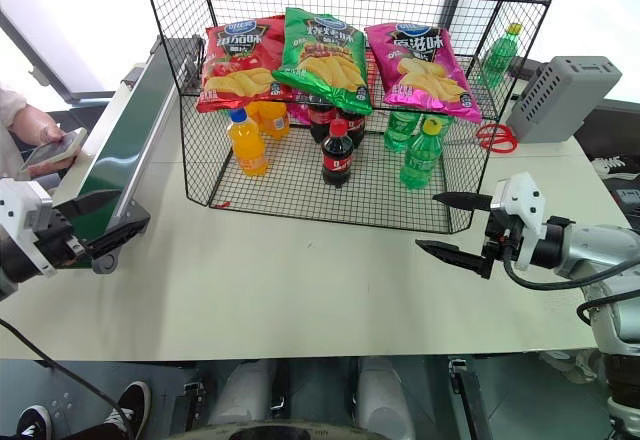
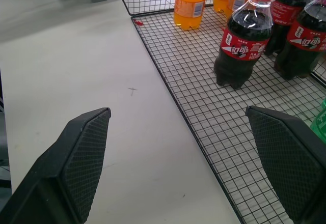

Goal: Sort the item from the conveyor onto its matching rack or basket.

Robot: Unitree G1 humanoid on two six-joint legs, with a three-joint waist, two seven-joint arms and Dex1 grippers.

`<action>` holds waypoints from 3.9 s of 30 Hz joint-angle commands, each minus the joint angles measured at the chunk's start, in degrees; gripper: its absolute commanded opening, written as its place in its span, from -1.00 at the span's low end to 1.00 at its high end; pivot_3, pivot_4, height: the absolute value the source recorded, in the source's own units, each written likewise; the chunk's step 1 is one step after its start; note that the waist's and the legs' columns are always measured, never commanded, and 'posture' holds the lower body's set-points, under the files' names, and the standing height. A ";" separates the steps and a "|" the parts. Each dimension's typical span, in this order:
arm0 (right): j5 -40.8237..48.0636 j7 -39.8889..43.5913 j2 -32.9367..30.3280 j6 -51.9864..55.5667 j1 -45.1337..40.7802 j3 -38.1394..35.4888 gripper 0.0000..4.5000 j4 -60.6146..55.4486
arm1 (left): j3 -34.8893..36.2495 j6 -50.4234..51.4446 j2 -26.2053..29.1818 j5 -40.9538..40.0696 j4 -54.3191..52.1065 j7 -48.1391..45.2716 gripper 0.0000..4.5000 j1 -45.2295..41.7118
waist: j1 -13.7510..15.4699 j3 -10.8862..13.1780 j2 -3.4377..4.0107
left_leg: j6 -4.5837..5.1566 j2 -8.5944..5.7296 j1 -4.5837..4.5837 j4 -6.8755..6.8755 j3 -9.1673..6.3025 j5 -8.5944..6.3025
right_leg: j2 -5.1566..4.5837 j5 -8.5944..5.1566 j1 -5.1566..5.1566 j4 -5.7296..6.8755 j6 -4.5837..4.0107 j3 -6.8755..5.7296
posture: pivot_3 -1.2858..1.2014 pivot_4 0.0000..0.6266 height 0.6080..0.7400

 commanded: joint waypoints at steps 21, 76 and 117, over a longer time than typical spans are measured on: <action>-4.90 1.76 0.36 -7.49 -3.61 3.41 0.96 5.38 | -0.53 -7.64 1.63 4.11 6.23 -2.08 0.74 -7.09 | 0.01 0.00 0.00 | 0.00 -0.01 0.01 0.02 0.02 0.00 | 0.00 0.01 0.01 0.03 0.02 -0.01 | 0.03 -0.52 1.00; -8.63 -0.33 2.38 -10.36 -7.90 6.64 0.96 8.05 | -3.60 -8.27 -1.00 3.78 4.96 -3.69 0.74 -7.71 | -0.05 -0.01 -0.01 | -0.01 0.00 0.05 0.04 0.06 0.01 | -0.01 0.03 0.01 0.12 0.03 0.00 | 0.03 -0.52 1.00; -8.34 1.50 2.44 -9.59 -10.33 8.03 0.96 8.13 | -3.71 -8.01 -1.29 3.52 2.19 -3.87 0.74 -4.39 | -0.07 -0.01 -0.01 | -0.01 0.00 0.06 0.04 0.06 0.01 | -0.01 0.03 0.02 0.12 0.03 0.00 | 0.03 -0.52 1.00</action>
